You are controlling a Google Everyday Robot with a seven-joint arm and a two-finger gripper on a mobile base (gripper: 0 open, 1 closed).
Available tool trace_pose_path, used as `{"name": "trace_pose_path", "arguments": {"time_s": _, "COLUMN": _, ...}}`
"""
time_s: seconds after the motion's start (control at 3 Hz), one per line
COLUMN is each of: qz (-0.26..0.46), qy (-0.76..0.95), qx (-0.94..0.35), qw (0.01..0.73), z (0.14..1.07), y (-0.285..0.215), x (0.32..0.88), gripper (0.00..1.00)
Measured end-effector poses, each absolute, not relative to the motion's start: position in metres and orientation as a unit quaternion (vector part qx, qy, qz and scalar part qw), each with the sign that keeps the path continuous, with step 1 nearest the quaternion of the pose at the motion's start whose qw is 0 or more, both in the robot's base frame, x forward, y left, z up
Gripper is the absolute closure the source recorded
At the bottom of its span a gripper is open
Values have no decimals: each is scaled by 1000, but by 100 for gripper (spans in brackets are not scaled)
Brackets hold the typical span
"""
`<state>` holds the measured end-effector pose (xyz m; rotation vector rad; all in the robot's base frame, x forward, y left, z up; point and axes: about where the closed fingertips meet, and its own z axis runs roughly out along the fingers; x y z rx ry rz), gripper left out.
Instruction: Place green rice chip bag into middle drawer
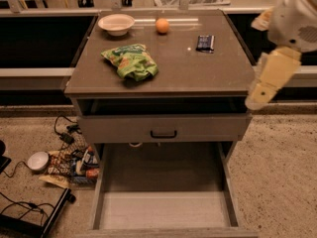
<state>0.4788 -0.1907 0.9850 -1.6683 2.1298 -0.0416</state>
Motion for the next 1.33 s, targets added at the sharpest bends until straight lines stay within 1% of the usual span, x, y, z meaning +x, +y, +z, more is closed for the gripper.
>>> {"name": "trace_pose_path", "arguments": {"time_s": 0.67, "qz": 71, "qy": 733, "qx": -578, "qw": 350, "z": 992, "y": -112, "x": 587, "gripper": 0}}
{"name": "trace_pose_path", "arguments": {"time_s": 1.0, "qz": 120, "qy": 728, "qx": -540, "qw": 404, "z": 978, "y": -69, "x": 637, "gripper": 0}}
{"name": "trace_pose_path", "arguments": {"time_s": 1.33, "qz": 120, "qy": 728, "qx": -540, "qw": 404, "z": 978, "y": -69, "x": 637, "gripper": 0}}
